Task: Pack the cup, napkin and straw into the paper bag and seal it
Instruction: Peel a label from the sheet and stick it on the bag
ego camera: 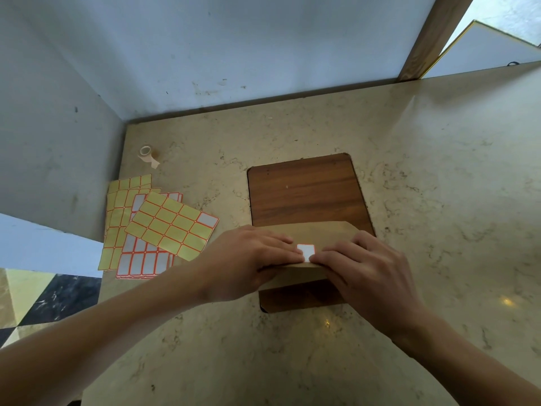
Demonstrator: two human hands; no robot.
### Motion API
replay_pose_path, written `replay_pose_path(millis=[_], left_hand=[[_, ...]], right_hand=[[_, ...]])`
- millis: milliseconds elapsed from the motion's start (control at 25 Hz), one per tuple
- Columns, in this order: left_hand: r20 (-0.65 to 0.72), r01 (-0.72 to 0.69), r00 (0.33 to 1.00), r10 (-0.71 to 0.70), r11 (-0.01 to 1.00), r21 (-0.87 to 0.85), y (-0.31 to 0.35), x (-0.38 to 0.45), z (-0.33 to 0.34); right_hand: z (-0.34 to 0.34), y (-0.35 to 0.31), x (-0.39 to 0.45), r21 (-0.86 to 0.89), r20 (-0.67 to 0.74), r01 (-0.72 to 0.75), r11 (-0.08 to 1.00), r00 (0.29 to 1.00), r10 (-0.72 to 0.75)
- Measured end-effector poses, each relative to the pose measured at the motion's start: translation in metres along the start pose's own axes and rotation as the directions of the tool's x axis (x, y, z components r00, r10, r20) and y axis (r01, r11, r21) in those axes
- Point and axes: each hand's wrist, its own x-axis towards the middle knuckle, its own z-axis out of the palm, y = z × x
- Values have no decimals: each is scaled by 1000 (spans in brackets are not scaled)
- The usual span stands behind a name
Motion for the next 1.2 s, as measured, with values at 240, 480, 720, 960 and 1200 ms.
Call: replay_pose_path(millis=[240,480,720,960,1200], left_hand=[[-164,40,986,-42,999,-15,3,-8,9],[-338,102,939,-63,990,101,-6,-32,17],[-528,272,782,-330,944,-187,-10,-60,34],[-530,374,562,-635,767,-522,-10,-48,40],[-543,368,465,-699,711,-600,3,-36,28]], right_hand=[[-3,-1,2,13,11,-64,998,998,64],[-15,15,-7,15,68,-107,994,992,106],[-28,37,-19,251,16,-349,903,934,356],[-18,49,-14,627,182,-635,451,682,708],[-25,50,0,701,163,-577,420,703,692]])
